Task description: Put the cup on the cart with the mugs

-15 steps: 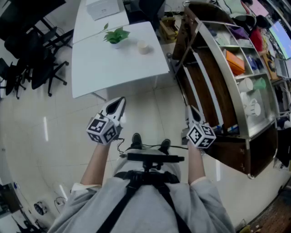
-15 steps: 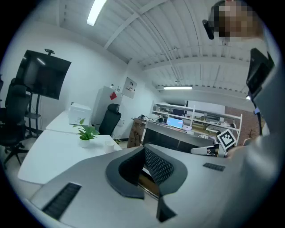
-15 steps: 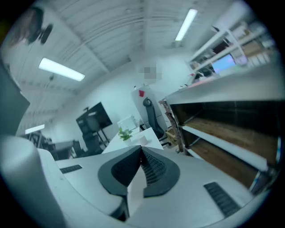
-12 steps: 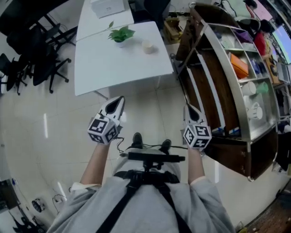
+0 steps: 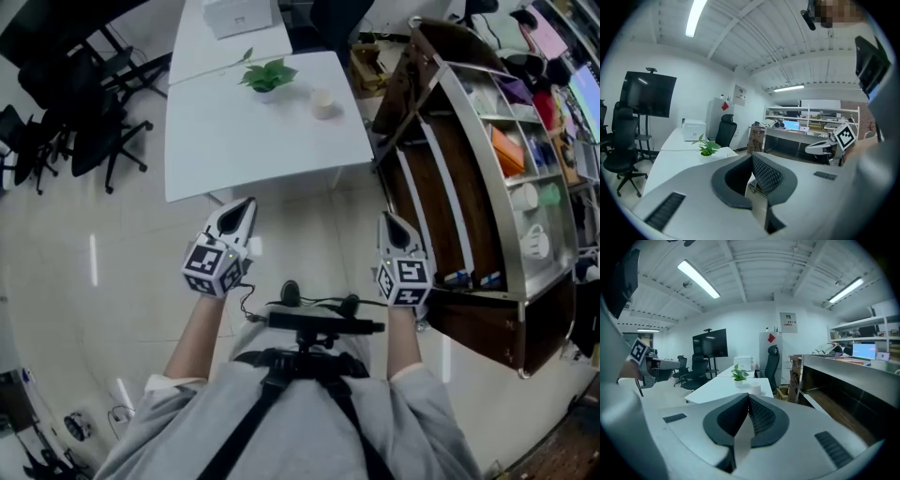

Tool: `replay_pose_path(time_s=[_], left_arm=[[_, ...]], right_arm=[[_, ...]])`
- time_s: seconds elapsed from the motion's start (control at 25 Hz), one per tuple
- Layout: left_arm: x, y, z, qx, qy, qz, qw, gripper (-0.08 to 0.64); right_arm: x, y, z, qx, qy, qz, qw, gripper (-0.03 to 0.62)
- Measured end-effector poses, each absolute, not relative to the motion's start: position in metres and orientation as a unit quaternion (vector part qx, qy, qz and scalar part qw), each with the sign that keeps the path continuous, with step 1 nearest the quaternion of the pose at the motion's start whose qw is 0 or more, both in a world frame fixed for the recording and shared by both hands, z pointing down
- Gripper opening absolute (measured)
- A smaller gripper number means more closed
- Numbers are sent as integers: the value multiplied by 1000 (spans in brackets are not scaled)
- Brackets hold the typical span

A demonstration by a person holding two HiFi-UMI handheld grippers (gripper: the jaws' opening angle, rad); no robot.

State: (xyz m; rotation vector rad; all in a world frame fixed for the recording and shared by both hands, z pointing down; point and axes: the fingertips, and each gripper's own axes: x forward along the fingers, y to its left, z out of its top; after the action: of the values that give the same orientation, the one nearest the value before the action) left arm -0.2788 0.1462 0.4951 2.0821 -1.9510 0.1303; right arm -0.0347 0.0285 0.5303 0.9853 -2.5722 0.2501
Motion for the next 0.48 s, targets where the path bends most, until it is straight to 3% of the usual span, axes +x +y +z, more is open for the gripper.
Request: replay_pose_path(time_s=[0.48], left_arm=[[-293,128,499,745,-650,47,147,3]], right_arm=[[-70,20,523,344,-916,95,183,0]])
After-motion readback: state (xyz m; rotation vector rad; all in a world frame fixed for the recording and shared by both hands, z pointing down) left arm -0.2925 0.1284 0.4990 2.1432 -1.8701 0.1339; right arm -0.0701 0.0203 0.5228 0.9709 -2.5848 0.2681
